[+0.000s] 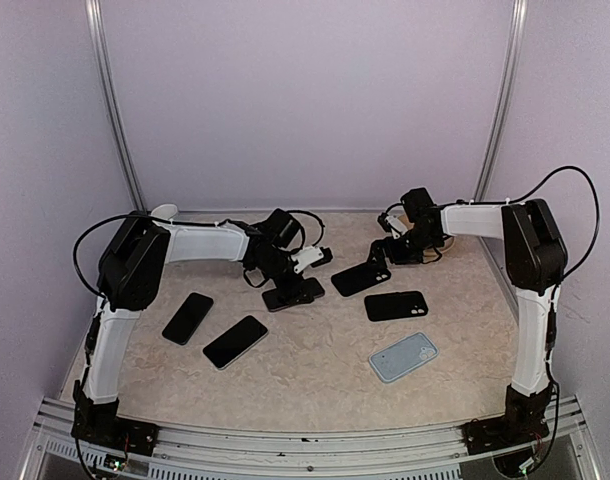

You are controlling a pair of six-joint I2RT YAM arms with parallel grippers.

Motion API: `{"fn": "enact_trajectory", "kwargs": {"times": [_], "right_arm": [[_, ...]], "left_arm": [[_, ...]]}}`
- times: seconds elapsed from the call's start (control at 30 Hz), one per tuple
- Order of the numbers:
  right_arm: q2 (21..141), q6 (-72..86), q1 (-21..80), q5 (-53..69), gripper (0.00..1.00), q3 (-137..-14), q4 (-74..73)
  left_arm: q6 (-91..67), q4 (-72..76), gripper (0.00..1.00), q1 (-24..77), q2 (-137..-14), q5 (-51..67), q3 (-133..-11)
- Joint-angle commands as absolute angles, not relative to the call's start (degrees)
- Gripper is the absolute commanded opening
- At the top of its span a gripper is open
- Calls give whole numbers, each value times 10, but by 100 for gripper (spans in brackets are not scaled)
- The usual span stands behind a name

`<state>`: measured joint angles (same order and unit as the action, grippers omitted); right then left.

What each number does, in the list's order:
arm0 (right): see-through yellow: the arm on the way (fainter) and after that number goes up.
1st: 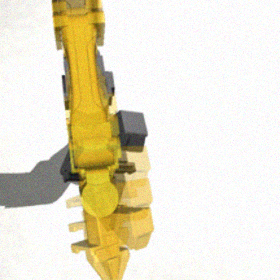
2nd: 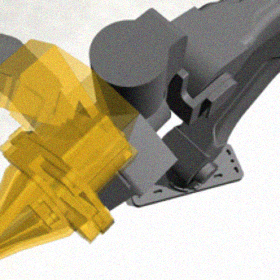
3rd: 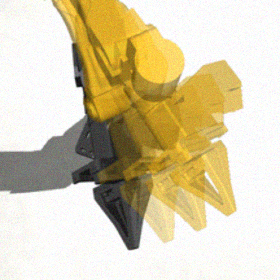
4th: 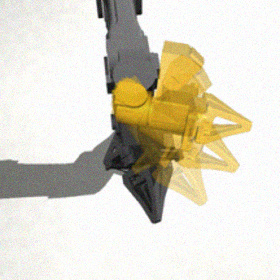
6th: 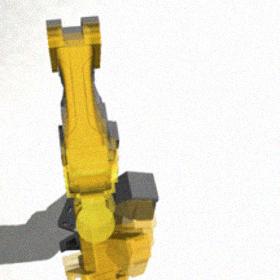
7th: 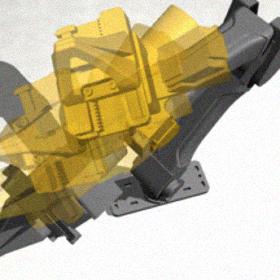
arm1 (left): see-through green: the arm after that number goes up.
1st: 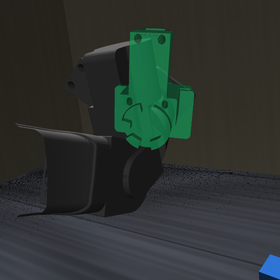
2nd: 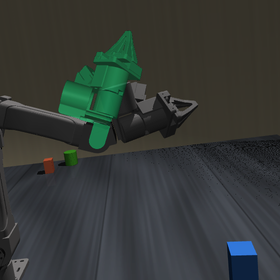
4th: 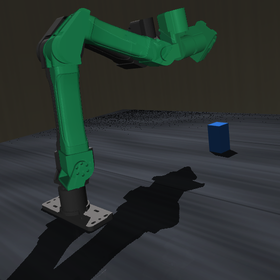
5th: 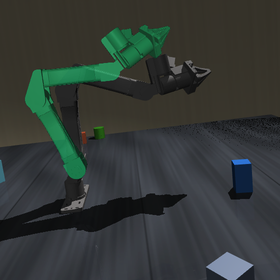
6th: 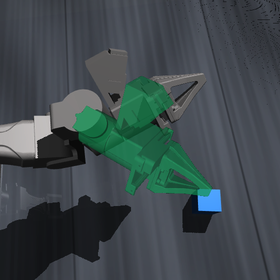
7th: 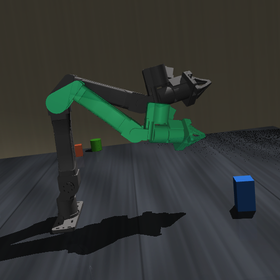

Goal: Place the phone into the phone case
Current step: Pick up the phone from the center of the board.

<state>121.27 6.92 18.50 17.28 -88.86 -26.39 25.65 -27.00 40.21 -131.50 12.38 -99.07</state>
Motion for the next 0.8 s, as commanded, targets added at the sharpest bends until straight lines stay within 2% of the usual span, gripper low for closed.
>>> {"fn": "enact_trajectory", "kwargs": {"times": [0.0, 0.13, 0.23, 0.27, 0.5, 0.77], "right_arm": [[1202, 63, 176, 164, 100, -895, -259], [1208, 63, 175, 160, 100, -898, -254], [1214, 62, 175, 154, 100, -902, -248], [1217, 62, 175, 152, 100, -904, -247], [1226, 64, 175, 155, 100, -916, -250], [1223, 64, 175, 163, 100, -917, -251]], "left_arm": [[251, -285, 67, 403, -1333, 125, -987], [242, -275, 59, 402, -1324, 135, -972], [234, -264, 59, 402, -1311, 137, -959], [232, -262, 60, 402, -1308, 137, -956], [229, -247, 97, 392, -1279, 129, -935], [239, -259, 99, 364, -1280, 169, -952]]}}
